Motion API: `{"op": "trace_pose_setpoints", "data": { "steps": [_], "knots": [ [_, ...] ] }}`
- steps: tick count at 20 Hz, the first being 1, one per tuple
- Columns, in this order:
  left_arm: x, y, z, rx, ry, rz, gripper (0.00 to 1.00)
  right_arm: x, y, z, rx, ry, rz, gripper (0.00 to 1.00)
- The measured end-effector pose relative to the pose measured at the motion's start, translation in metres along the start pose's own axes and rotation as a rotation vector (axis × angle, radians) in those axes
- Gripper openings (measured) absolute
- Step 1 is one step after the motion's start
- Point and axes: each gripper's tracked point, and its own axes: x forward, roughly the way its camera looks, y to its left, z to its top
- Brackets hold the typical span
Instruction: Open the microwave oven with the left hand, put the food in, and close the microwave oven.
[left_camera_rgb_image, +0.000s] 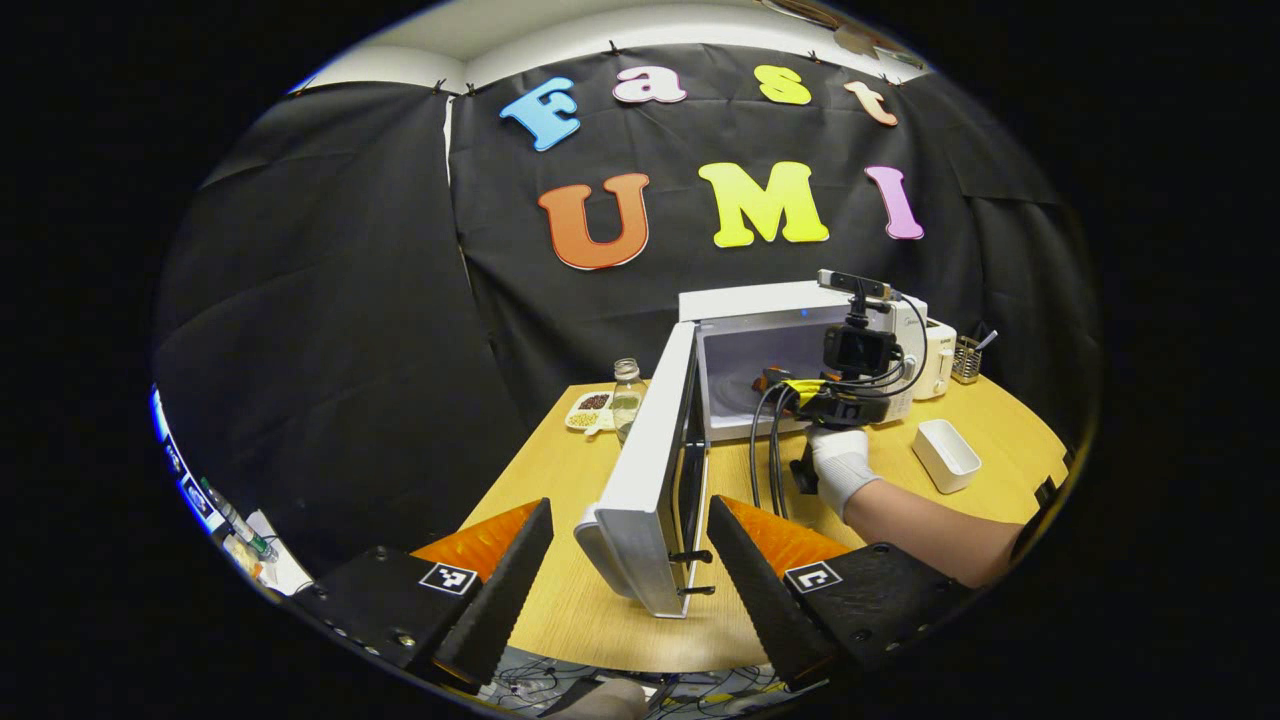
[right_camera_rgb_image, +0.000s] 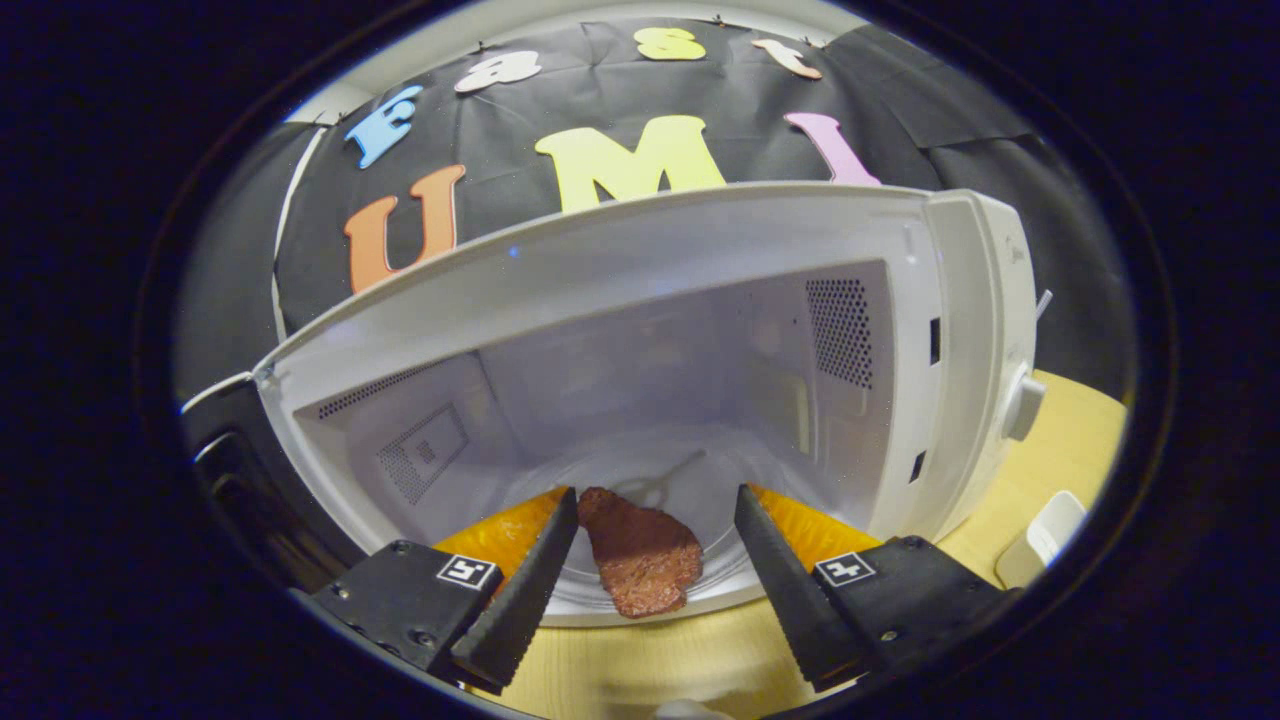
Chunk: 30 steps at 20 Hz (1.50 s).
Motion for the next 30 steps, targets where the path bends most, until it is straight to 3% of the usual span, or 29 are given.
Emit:
{"op": "trace_pose_setpoints", "data": {
  "steps": [4, 5, 6, 11, 12, 13, 14, 15, 16, 17, 18, 19, 20, 21, 22, 23, 24, 25, 27, 28, 29, 30],
  "knots": [
    [-0.004, 0.008, 0.022, -0.008, -0.050, 0.003, 0.96, -0.055, -0.012, 0.027, -0.047, 0.021, 0.037, 1.00],
    [-0.003, 0.012, 0.026, -0.008, -0.056, 0.005, 0.96, -0.074, -0.019, 0.037, -0.058, 0.023, 0.044, 0.91],
    [-0.005, 0.015, 0.031, -0.008, -0.072, 0.009, 0.96, -0.093, -0.026, 0.049, -0.076, 0.020, 0.050, 1.00],
    [-0.010, 0.035, 0.042, -0.010, -0.092, 0.027, 0.96, -0.176, -0.068, 0.112, -0.190, 0.040, 0.084, 1.00],
    [-0.011, 0.040, 0.042, -0.004, -0.100, 0.035, 0.96, -0.193, -0.080, 0.129, -0.213, 0.029, 0.079, 0.91],
    [-0.010, 0.046, 0.038, 0.007, -0.104, 0.047, 0.95, -0.209, -0.091, 0.145, -0.230, 0.017, 0.078, 1.00],
    [-0.010, 0.052, 0.035, 0.024, -0.112, 0.064, 0.96, -0.225, -0.101, 0.158, -0.256, 0.017, 0.083, 1.00],
    [-0.009, 0.059, 0.030, 0.032, -0.110, 0.077, 0.96, -0.238, -0.114, 0.168, -0.275, 0.019, 0.071, 1.00],
    [-0.010, 0.063, 0.026, 0.035, -0.115, 0.087, 0.95, -0.254, -0.135, 0.182, -0.284, 0.012, 0.046, 0.91],
    [-0.009, 0.067, 0.022, 0.035, -0.113, 0.094, 0.95, -0.267, -0.149, 0.192, -0.274, 0.008, 0.032, 1.00],
    [-0.006, 0.071, 0.018, 0.032, -0.113, 0.098, 0.95, -0.281, -0.161, 0.200, -0.260, 0.013, 0.021, 0.91],
    [-0.003, 0.074, 0.016, 0.022, -0.118, 0.104, 0.88, -0.295, -0.174, 0.205, -0.246, 0.021, 0.004, 0.92],
    [0.000, 0.075, 0.015, 0.010, -0.120, 0.099, 0.89, -0.308, -0.188, 0.209, -0.223, 0.028, -0.016, 1.00],
    [0.004, 0.076, 0.014, 0.000, -0.125, 0.100, 0.95, -0.318, -0.197, 0.210, -0.207, 0.033, -0.032, 1.00],
    [0.009, 0.079, 0.008, -0.008, -0.119, 0.098, 0.92, -0.330, -0.205, 0.210, -0.191, 0.041, -0.041, 0.91],
    [0.014, 0.078, 0.003, -0.012, -0.107, 0.088, 0.79, -0.340, -0.209, 0.208, -0.188, 0.051, -0.047, 0.91],
    [0.019, 0.079, -0.003, -0.013, -0.091, 0.089, 0.85, -0.349, -0.216, 0.206, -0.192, 0.060, -0.060, 1.00],
    [0.024, 0.079, -0.006, -0.012, -0.085, 0.081, 0.74, -0.358, -0.219, 0.203, -0.182, 0.074, -0.058, 0.91],
    [0.025, 0.079, -0.008, -0.030, -0.114, 0.066, 0.51, -0.371, -0.221, 0.198, -0.160, 0.096, -0.058, 0.92],
    [0.029, 0.081, -0.013, -0.040, -0.109, 0.069, 0.19, -0.374, -0.223, 0.197, -0.149, 0.104, -0.059, 0.91],
    [0.034, 0.085, -0.018, -0.051, -0.096, 0.084, 0.15, -0.380, -0.225, 0.196, -0.143, 0.108, -0.063, 1.00],
    [0.039, 0.086, -0.023, -0.072, -0.091, 0.079, 0.00, -0.386, -0.228, 0.194, -0.140, 0.110, -0.068, 1.00]
  ]
}}
